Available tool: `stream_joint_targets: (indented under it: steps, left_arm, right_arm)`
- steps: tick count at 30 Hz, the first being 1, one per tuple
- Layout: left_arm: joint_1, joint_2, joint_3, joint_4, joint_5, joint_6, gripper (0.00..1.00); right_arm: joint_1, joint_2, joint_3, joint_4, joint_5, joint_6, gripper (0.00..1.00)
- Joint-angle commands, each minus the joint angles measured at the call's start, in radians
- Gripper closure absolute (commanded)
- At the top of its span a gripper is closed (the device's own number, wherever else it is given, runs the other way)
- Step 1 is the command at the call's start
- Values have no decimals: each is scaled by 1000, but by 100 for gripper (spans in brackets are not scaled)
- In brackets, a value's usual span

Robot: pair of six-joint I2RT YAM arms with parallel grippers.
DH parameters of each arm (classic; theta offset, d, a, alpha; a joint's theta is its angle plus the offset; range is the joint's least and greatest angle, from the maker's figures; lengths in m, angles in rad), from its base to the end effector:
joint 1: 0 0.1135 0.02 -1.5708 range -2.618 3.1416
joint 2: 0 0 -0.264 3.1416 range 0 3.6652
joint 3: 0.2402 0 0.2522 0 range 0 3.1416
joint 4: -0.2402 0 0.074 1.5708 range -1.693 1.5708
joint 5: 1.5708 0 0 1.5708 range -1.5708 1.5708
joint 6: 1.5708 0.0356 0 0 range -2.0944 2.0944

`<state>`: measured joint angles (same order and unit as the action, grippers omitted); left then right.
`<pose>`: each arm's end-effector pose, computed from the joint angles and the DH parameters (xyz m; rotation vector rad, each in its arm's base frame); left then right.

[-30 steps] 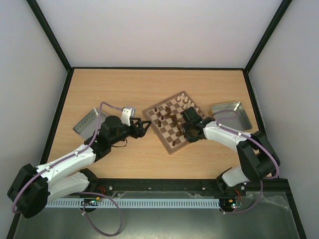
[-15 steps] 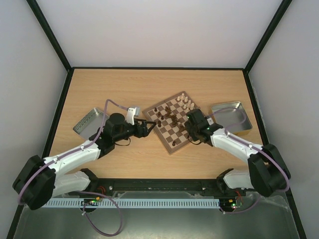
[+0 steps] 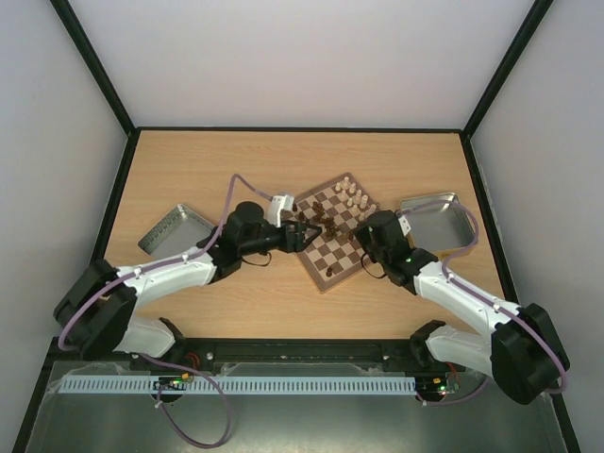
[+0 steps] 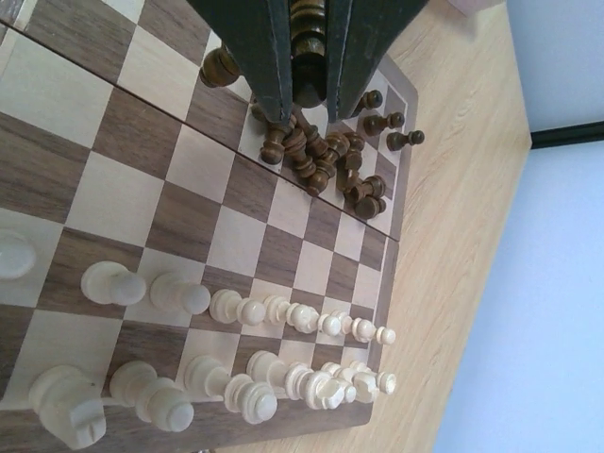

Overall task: Set up the chess pieces on the board
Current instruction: Pick up the chess piece from the chessboard.

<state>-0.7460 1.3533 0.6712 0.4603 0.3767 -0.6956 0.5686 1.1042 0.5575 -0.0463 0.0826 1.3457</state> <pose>0.2081 -0.2102 0.2399 0.3505 1.9655 -1.3242 0.1975 0.1227 0.2120 0.9347 2.1474 0.9626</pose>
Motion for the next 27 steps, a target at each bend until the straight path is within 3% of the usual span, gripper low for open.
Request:
stream_joint_targets:
  steps: [1, 7, 13, 27]
  left_arm:
    - [-39, 70, 90, -27, -22, 46, 32]
    - [-63, 184, 160, -31, -14, 58, 40]
    - [-68, 233, 142, 24, -7, 31, 41]
    - [-70, 284, 110, 160, 39, -191, 44]
  right_arm:
    - [-7, -15, 5, 1, -16, 30, 98]
    - [-20, -15, -14, 27, -130, 139, 98]
    - [-41, -25, -49, 93, -230, 194, 98]
    - [-52, -74, -122, 226, -283, 280, 98]
